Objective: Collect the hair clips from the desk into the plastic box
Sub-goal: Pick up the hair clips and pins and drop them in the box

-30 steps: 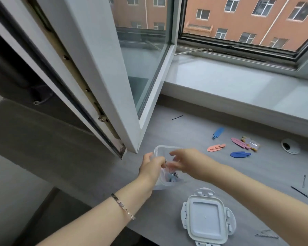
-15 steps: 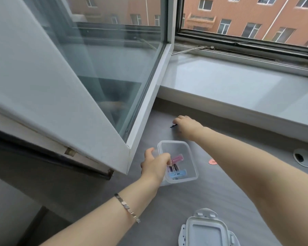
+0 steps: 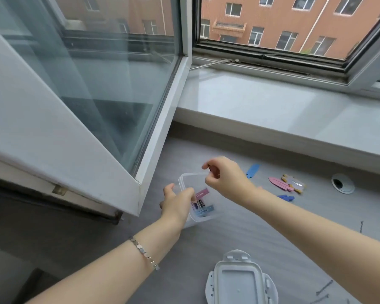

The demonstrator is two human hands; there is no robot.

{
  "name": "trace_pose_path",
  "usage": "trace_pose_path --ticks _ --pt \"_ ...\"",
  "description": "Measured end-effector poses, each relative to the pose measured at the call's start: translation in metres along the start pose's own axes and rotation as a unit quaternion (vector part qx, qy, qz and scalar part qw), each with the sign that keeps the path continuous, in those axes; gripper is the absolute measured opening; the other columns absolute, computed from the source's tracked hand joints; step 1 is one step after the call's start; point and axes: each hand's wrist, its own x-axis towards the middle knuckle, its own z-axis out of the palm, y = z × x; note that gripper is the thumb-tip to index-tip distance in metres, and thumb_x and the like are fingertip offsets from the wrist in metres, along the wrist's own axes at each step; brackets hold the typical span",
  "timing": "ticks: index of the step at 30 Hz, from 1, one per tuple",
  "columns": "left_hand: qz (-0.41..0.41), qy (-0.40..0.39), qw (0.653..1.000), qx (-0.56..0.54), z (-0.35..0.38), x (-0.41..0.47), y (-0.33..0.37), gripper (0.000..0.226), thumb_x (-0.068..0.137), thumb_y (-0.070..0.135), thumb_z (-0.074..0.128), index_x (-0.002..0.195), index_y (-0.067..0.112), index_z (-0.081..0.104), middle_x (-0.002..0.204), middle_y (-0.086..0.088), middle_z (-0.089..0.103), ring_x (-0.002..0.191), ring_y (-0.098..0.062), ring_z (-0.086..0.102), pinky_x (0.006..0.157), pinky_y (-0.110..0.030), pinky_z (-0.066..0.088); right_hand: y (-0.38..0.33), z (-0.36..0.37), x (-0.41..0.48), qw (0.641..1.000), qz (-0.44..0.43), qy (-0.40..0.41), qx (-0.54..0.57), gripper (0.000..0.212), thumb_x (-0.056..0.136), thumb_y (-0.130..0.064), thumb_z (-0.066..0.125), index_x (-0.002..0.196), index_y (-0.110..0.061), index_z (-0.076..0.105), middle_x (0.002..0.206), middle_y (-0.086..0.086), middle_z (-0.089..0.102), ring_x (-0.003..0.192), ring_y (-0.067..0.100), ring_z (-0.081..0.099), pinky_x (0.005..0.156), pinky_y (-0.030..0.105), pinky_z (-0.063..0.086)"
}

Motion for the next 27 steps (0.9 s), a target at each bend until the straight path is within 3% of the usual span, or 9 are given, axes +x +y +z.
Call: trace_pose_path --ticks 3,6,8,10,12,17,22,25,27 --pt "-0.004 -0.013 1.000 0.000 0.006 -0.007 0.000 0.089 0.053 0.025 0.050 0.141 0.021 0.034 0.138 -0.020 0.045 0.111 -0.033 0.053 0.080 -0.032 0.038 0.007 -0.007 -0.028 0.998 -0.008 -0.064 0.003 0.028 0.085 -0.004 0.057 0.113 -0.003 0.062 0.075 -0.003 0.057 0.071 0.014 0.051 0.072 0.019 0.039" --pt "-0.002 -0.026 1.000 0.011 0.008 -0.010 -0.005 0.083 0.062 0.023 0.053 0.143 0.022 0.033 0.141 -0.016 0.042 0.116 -0.032 0.049 0.084 -0.033 0.037 0.043 -0.021 -0.029 0.998 0.030 0.033 -0.034 0.019 0.084 -0.002 0.058 0.102 -0.004 0.066 0.076 0.000 0.057 0.073 0.019 0.054 0.078 0.033 0.050" --pt "0.004 -0.026 0.999 0.021 0.010 -0.011 -0.008 0.075 0.072 0.019 0.055 0.144 0.022 0.032 0.143 -0.015 0.041 0.118 -0.031 0.049 0.088 -0.035 0.039 0.070 -0.028 -0.026 0.991 0.066 0.013 -0.117 0.026 0.086 -0.005 0.057 0.112 -0.008 0.062 0.102 0.008 0.060 0.095 0.025 0.058 0.088 0.036 0.047" --pt "0.002 -0.037 0.999 0.027 0.012 -0.015 -0.008 0.084 0.061 0.024 0.053 0.142 0.023 0.033 0.142 -0.016 0.043 0.121 -0.033 0.050 0.094 -0.040 0.042 0.094 -0.027 -0.023 0.974 0.086 -0.069 -0.197 0.037 0.088 -0.015 0.059 0.125 -0.012 0.053 0.127 0.009 0.053 0.119 0.027 0.047 0.097 0.035 0.040" --pt "0.005 -0.038 0.999 0.033 0.014 -0.019 -0.008 0.091 0.051 0.026 0.049 0.141 0.024 0.035 0.140 -0.016 0.045 0.123 -0.034 0.050 0.097 -0.041 0.042 0.104 -0.021 -0.022 0.954 0.086 -0.132 -0.256 0.040 0.091 -0.019 0.056 0.129 -0.013 0.047 0.134 0.007 0.048 0.124 0.028 0.041 0.098 0.035 0.037" --pt "0.008 -0.039 0.999 0.038 0.013 -0.020 -0.009 0.090 0.050 0.026 0.048 0.139 0.023 0.037 0.139 -0.017 0.045 0.124 -0.033 0.048 0.097 -0.040 0.042 0.110 -0.009 -0.018 0.936 0.122 -0.186 -0.273 0.034 0.093 -0.028 0.053 0.120 -0.007 0.052 0.127 0.015 0.051 0.117 0.030 0.046 0.096 0.036 0.039" --pt "0.013 -0.038 0.999 0.030 0.016 -0.022 -0.011 0.081 0.058 0.025 0.052 0.137 0.021 0.038 0.137 -0.017 0.046 0.114 -0.030 0.050 0.081 -0.033 0.040 0.111 -0.015 -0.031 0.953 0.134 -0.113 -0.246 0.026 0.095 -0.003 0.037 0.120 -0.001 0.046 0.124 0.019 0.043 0.086 0.029 0.051 0.076 0.040 0.042" --pt "0.015 -0.043 0.999 0.030 0.018 -0.021 -0.013 0.087 0.051 0.026 0.048 0.137 0.021 0.038 0.137 -0.017 0.047 0.120 -0.033 0.050 0.084 -0.035 0.040 0.126 -0.030 -0.043 0.950 0.146 -0.045 -0.274 0.030 0.092 -0.009 0.043 0.121 -0.003 0.045 0.126 0.016 0.041 0.097 0.032 0.055 0.067 0.035 0.038" --pt "0.019 -0.041 0.998 0.037 0.020 -0.021 -0.014 0.088 0.049 0.026 0.048 0.137 0.020 0.039 0.138 -0.017 0.047 0.124 -0.035 0.049 0.088 -0.037 0.041 0.138 -0.039 -0.052 0.934 0.143 -0.087 -0.315 0.034 0.091 -0.011 0.048 0.124 -0.006 0.045 0.131 0.013 0.043 0.115 0.030 0.047 0.080 0.036 0.042"
